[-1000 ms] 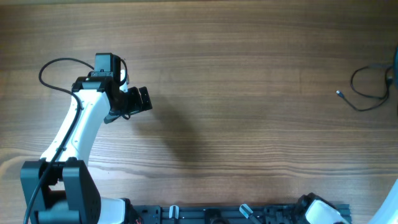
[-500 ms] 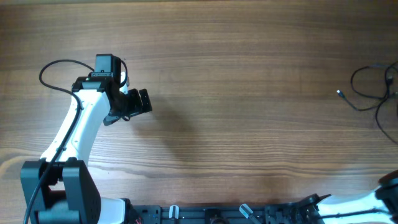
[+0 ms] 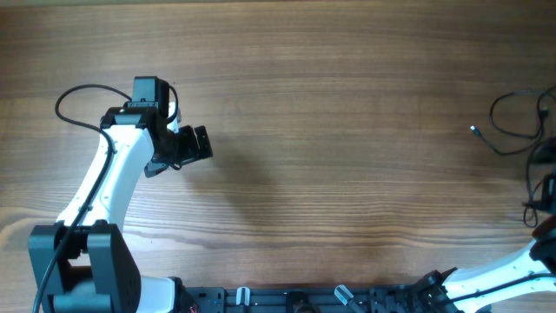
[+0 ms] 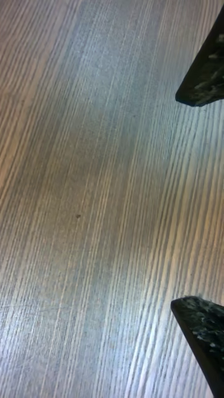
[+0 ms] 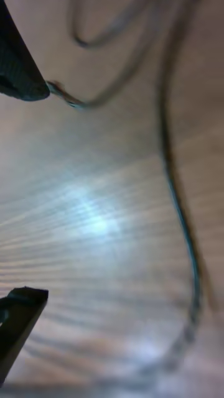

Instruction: Untangle cables

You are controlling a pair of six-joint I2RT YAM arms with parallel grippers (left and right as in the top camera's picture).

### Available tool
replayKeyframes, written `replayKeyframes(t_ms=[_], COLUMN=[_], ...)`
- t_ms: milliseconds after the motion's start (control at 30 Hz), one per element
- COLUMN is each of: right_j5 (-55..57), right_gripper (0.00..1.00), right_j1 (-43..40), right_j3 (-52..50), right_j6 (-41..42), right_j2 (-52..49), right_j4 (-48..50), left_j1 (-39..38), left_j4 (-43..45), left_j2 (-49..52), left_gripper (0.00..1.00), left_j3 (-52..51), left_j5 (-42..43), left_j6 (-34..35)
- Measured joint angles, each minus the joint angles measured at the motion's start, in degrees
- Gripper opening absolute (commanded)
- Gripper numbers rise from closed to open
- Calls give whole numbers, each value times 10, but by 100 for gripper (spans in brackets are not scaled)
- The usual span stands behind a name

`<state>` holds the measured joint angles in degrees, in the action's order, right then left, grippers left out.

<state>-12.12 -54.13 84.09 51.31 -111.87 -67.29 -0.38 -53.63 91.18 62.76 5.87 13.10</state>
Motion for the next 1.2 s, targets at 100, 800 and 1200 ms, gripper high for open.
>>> replayKeyframes(t_ms=[100, 800, 1200], right_j5=[42, -141, -146], right_gripper=[93, 87, 98], right_j1=[-14, -230, -114], right_j3=[0, 0, 2], right_j6=[52, 74, -3], right_j2=[0, 81, 393], right_j4=[3, -31, 87], left_j1=[0, 0, 0], left_j4=[0, 5, 5], left_j2=[0, 0, 0], left_gripper=[100, 100, 100], left_j3=[0, 0, 0], left_j5=[0, 0, 0], left_j6=[0, 0, 0])
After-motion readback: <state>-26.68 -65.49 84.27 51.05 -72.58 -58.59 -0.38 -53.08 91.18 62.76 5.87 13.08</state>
